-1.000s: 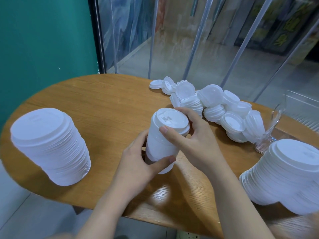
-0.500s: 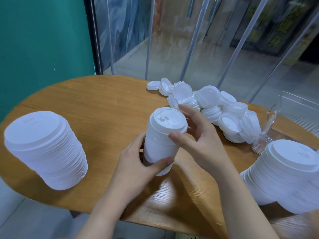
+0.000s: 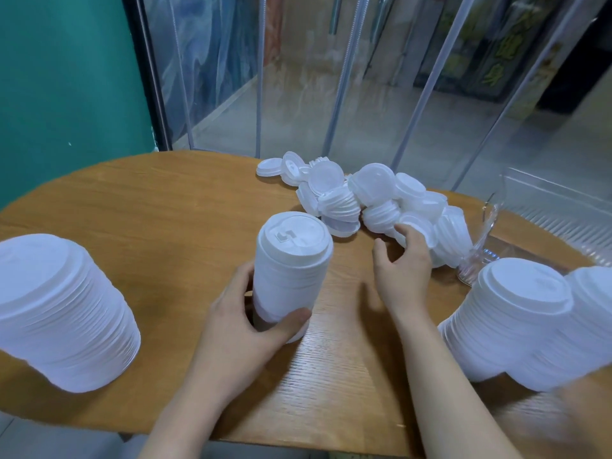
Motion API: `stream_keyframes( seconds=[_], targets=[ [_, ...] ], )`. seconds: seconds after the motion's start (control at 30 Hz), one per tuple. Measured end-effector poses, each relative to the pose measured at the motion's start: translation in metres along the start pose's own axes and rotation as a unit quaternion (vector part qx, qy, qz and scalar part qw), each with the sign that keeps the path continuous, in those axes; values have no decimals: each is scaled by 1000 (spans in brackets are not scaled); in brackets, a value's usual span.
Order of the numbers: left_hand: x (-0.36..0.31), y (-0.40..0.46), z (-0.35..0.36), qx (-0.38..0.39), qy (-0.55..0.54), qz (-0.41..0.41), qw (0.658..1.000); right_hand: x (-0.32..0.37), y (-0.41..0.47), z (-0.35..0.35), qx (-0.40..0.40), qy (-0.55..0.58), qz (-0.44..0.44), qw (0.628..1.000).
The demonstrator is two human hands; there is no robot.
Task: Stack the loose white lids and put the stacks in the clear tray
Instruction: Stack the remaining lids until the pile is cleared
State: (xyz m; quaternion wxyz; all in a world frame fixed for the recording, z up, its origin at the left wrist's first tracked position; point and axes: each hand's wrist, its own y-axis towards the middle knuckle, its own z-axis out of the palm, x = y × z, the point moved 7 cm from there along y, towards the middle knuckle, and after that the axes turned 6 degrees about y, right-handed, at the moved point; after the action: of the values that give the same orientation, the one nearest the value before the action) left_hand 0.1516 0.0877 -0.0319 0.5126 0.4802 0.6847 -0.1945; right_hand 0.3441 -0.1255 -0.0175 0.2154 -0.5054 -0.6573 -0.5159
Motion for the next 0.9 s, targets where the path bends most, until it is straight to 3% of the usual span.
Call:
stream_keyframes(
  seconds=[0.3,0.9],
  targets=[
    [-3,-1,3,8,-11,1,1000,-19,5,2,3,-93,40,995],
    [-4,-2,3,8,-11,-3,1000,3,-12,8,100,-85,-1,991]
  ],
)
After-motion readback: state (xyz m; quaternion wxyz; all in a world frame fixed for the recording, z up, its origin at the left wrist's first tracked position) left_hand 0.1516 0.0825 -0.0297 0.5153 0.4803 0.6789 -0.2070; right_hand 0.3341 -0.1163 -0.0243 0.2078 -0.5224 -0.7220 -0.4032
